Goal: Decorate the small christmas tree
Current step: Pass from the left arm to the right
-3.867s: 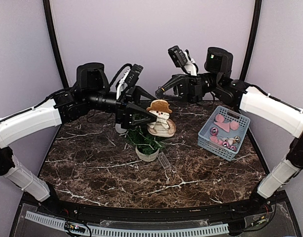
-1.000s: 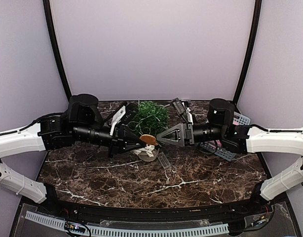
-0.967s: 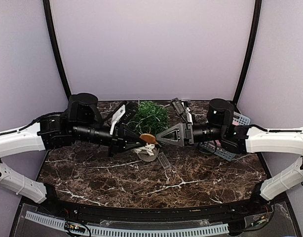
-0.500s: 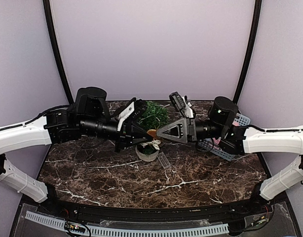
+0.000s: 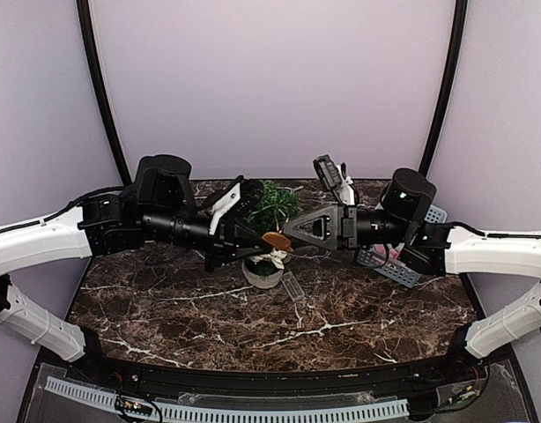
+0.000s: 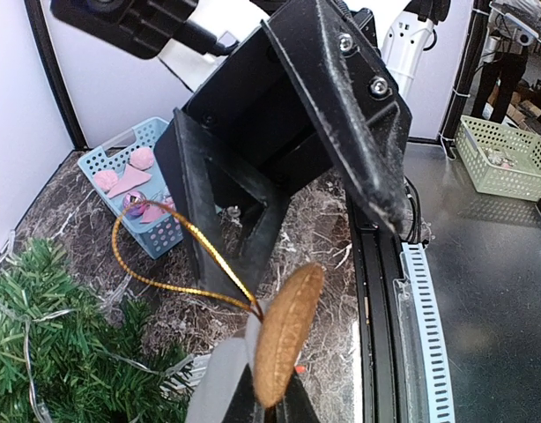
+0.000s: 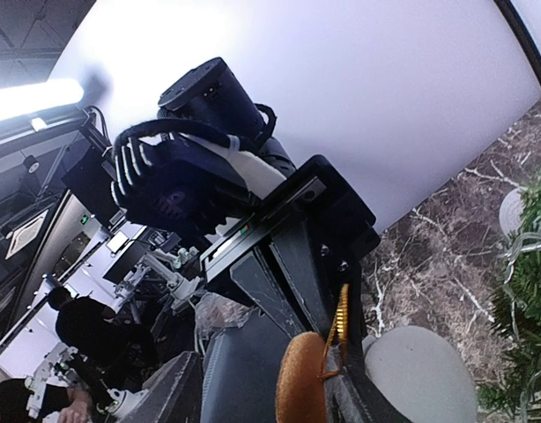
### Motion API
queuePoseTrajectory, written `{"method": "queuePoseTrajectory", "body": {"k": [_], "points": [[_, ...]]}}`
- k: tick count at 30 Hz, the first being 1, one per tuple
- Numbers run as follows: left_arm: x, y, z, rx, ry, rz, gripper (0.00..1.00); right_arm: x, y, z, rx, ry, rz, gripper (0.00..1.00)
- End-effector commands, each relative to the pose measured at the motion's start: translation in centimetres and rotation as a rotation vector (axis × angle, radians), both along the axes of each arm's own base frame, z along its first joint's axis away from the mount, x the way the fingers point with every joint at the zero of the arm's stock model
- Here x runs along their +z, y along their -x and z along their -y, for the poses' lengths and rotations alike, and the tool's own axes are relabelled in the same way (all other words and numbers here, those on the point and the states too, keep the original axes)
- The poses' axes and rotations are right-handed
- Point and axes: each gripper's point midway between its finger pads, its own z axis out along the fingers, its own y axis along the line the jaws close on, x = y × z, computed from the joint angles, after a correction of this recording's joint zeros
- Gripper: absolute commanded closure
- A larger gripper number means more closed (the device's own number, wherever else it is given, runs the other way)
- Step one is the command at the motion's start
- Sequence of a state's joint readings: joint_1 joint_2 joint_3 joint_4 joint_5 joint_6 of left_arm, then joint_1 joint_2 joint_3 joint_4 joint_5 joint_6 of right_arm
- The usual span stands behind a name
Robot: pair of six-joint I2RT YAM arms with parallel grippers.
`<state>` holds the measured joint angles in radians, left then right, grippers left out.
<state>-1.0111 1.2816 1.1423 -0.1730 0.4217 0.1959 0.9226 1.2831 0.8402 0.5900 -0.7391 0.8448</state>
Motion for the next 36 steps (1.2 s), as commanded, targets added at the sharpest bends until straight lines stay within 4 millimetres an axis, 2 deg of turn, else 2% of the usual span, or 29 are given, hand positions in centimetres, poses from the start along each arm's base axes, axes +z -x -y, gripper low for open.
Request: {"method": "queuePoseTrajectory", "body": {"k": [1,6,16,22,23,26,27,30,31,33,36], "points": [[1.1,0.4,-0.2,-0.011,0.023,0.013,0.95,2.1,-0.6,0.3,-0.064,-0.042,0.053,0.56],[1.2,0.4,-0.2,-0.012,0.023,0.012,0.95,1.5,-1.3,0.1,-0.101,-0.011,0.053,0.65],[0.7,0.6,-0.1,-0.015,0.021,-0.012,0.95,1.3,-2.2,0.1,-0.152,-0.008,0.054,1.0],[-0.3,0.6,-0.3,0.012,0.037,-0.071,0.93,0.2,-2.2,0.0,-0.144,0.019,0.052,1.0],[-1.2,0.7,-0.5,0.027,0.029,-0.113,0.92,-0.3,-2.1,-0.1,-0.142,0.033,0.05,1.0],[-1.7,1.0,-0.6,0.047,0.082,-0.19,0.82,-2.1,-1.9,-0.2,-0.137,0.084,0.045,1.0],[-2.4,1.1,-0.6,0.063,0.102,-0.238,0.72,-2.7,-1.8,-0.2,-0.134,0.099,0.042,1.0],[-3.1,1.5,-1.3,0.097,0.159,-0.338,0.55,-4.6,-1.5,-0.4,-0.125,0.138,0.026,1.0],[-4.1,1.5,-1.6,0.11,0.164,-0.357,0.47,-5.3,-1.3,-0.5,-0.121,0.152,0.018,1.0],[-4.8,1.7,-2.4,0.143,0.178,-0.392,0.42,-6.4,-1.2,-0.7,-0.122,0.173,0.007,1.0],[-5.8,1.4,-3.9,0.222,0.187,-0.426,0.41,-7.9,-1.1,-1.2,-0.119,0.211,0.0,1.0]]}}
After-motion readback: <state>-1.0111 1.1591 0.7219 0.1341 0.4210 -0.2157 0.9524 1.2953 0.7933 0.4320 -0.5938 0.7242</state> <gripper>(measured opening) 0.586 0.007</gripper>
